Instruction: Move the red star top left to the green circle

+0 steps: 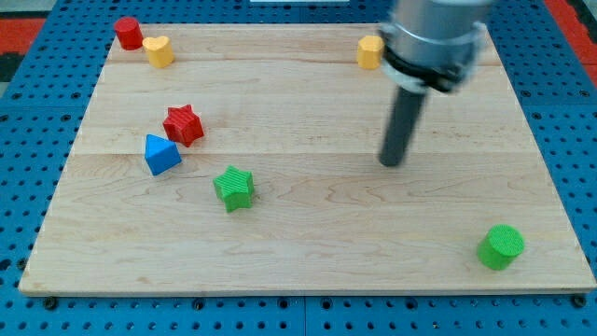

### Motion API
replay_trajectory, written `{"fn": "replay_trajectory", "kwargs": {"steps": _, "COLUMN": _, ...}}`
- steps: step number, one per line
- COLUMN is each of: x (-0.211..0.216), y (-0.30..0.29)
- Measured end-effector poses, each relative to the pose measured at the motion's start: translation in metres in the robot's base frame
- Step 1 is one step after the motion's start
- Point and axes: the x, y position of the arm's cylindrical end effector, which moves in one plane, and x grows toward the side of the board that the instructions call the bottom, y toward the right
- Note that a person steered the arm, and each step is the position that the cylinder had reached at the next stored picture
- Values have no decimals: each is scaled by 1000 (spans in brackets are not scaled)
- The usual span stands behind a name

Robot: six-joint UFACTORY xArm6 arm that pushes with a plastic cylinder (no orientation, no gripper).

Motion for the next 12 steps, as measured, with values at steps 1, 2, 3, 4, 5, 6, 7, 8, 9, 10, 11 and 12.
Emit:
{"fn": "replay_trajectory", "kwargs": {"steps": 1, "x": -54, "y": -102}}
{"fn": "replay_trajectory", "kwargs": {"steps": 2, "x": -80, "y": -216}}
{"fn": "replay_trajectory", "kwargs": {"steps": 3, "x": -69, "y": -294}}
{"fn": "replay_trajectory", "kwargs": {"steps": 4, "x": -45, "y": -256}}
{"fn": "replay_trajectory", "kwargs": {"steps": 5, "x": -44, "y": -171}}
{"fn": "replay_trajectory", "kwargs": {"steps": 6, "x": -23, "y": -135}}
{"fn": "replay_trajectory", "kwargs": {"steps": 7, "x": -20, "y": -178}}
{"fn": "replay_trajectory", "kwargs": {"steps": 8, "x": -9, "y": -204}}
{"fn": "replay_trajectory", "kwargs": {"steps": 9, "x": -4, "y": -224}}
{"fn": "replay_trajectory", "kwargs": {"steps": 10, "x": 25, "y": -224}}
{"fn": "replay_trajectory", "kwargs": {"steps": 11, "x": 36, "y": -168}}
{"fn": "replay_trajectory", "kwargs": {"steps": 12, "x": 36, "y": -117}}
